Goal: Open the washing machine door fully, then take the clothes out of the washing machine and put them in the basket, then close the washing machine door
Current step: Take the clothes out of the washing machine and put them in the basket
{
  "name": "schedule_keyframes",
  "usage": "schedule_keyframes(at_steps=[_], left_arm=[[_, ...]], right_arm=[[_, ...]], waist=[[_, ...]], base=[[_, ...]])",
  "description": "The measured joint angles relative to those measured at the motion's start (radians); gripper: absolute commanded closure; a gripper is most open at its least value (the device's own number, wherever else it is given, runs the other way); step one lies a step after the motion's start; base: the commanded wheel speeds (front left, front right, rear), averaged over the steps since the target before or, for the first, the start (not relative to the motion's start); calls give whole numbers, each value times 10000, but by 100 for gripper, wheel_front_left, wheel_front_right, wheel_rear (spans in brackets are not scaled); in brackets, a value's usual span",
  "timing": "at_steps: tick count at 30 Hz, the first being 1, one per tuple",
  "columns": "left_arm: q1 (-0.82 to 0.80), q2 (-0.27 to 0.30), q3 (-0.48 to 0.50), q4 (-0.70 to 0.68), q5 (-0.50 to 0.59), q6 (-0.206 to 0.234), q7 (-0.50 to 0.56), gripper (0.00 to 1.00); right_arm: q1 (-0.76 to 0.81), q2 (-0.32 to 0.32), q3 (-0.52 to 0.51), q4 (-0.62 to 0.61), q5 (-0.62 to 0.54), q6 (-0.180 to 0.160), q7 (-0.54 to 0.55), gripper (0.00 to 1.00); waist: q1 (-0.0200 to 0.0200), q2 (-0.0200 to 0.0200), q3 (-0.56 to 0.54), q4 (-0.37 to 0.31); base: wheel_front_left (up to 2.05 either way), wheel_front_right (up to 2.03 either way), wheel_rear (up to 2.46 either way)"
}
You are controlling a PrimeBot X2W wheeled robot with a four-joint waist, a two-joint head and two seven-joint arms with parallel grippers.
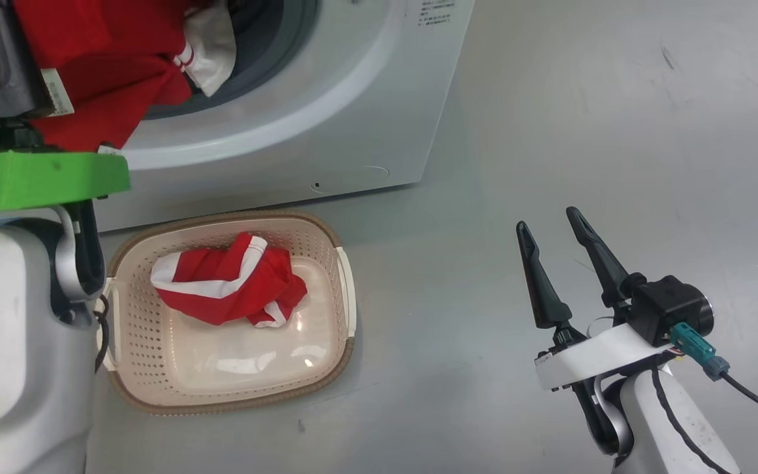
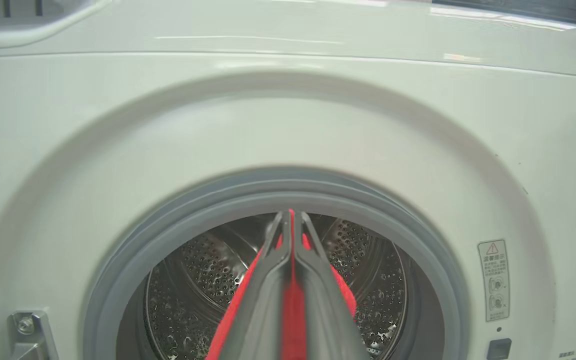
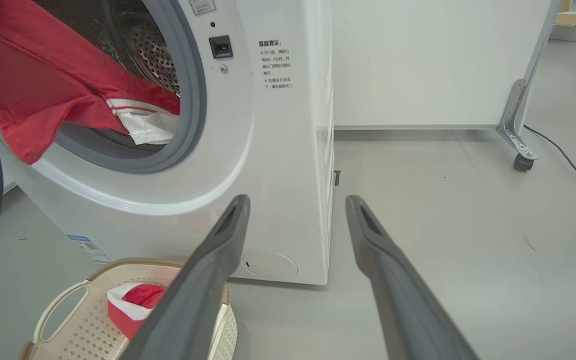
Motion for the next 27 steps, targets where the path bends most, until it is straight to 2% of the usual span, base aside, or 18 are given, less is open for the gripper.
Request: schedule_keyframes(at_steps=[16,27], left_arm=[[2206,-353,-924,-1605,278,75,117,100],[3914,-600,-1616,-1302,-96,84,907,100]], right_arm=[[587,-15,-17,58,-249,10,0,0],[635,-23,192,90,-326,105,0,0]], waist=[[0,0,-843,756],[0,0,-961,879]], base=[[0,0,0],[0,0,0]])
